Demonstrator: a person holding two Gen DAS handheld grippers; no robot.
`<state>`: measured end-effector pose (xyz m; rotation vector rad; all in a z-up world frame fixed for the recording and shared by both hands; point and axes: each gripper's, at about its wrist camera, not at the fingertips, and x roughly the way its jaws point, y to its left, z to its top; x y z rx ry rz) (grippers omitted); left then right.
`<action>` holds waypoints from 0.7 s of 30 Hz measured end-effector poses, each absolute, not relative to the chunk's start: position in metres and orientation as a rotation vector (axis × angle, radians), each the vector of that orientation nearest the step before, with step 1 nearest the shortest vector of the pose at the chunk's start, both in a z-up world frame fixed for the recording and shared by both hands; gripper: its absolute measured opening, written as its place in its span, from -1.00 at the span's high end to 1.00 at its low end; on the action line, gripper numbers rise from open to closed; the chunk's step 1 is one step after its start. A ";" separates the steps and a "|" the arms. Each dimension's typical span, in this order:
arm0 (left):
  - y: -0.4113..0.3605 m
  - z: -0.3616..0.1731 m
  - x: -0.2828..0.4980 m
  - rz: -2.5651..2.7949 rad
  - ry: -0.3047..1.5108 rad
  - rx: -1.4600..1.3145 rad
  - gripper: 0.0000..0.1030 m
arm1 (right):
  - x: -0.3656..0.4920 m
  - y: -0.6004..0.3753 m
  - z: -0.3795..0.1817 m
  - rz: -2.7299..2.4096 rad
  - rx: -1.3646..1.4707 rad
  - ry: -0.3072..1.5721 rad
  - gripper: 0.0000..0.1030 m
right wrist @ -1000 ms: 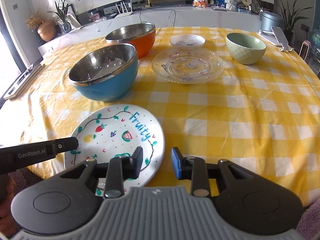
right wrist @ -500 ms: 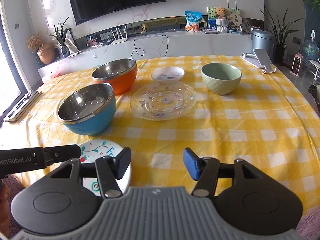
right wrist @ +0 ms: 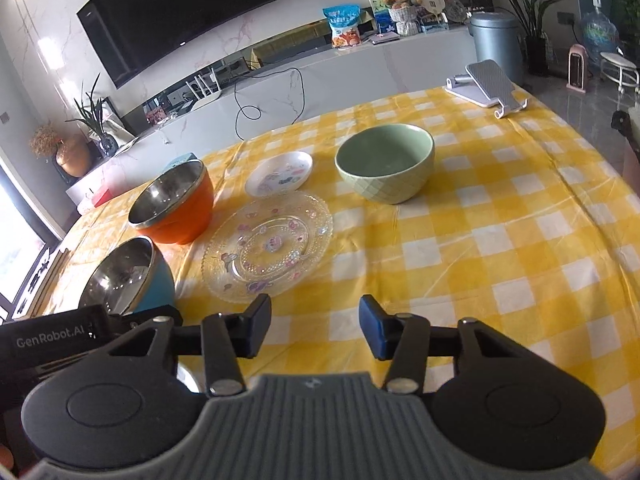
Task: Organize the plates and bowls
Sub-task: 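Move both grippers to the rim of the clear glass plate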
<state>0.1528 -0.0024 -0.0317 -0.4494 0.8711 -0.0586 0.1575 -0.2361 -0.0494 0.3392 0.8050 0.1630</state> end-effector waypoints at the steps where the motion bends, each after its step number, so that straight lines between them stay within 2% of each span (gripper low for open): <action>1: -0.005 -0.034 0.157 -0.034 0.872 -0.454 0.02 | 0.164 -0.238 -0.052 0.161 0.337 0.811 0.19; 12: -0.023 -0.063 0.187 0.134 0.878 -0.467 0.02 | 0.230 -0.249 -0.074 0.212 0.449 0.868 0.32; 21: -0.020 -0.074 0.199 0.193 0.851 -0.491 0.03 | 0.265 -0.249 -0.093 0.215 0.497 0.927 0.56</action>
